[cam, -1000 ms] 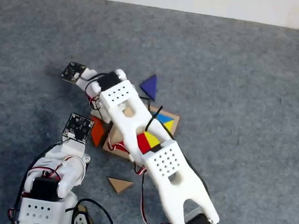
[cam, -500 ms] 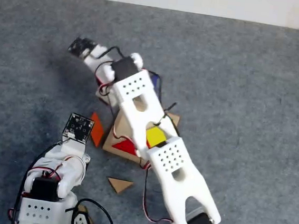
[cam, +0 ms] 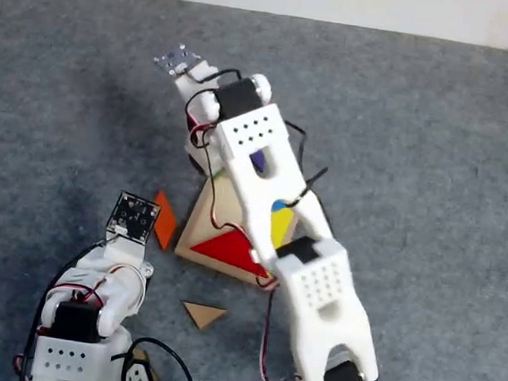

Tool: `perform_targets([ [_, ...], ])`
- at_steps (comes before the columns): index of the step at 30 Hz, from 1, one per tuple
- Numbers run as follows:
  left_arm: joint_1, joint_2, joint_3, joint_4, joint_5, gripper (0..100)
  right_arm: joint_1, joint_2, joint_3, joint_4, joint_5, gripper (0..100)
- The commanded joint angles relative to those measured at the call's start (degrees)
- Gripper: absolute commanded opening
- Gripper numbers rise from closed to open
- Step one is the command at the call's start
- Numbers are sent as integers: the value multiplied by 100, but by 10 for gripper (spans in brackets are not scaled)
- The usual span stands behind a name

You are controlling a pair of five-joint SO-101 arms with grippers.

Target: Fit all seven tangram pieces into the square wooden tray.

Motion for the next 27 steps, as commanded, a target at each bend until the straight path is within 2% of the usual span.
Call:
perform_targets([
  [1,-75,-303,119,35,-44,6,75,-1270,1174,13,-53,4],
  [6,-75,-303,119,35,-44,6,84,-1596,2457,-523,-141,5],
  [10,-75,-303,119,35,-44,6,268,-1587,3266,-1385,-695,5],
  [18,-75,-303,119,35,-44,6,541,-1587,3996,-2413,-782,8],
  [24,-75,-303,119,35,-44,6,708,-1587,4365,-2677,-782,159],
  [27,-75,-303,119,35,-44,6,681,-1613,4444,-2651,-782,174],
])
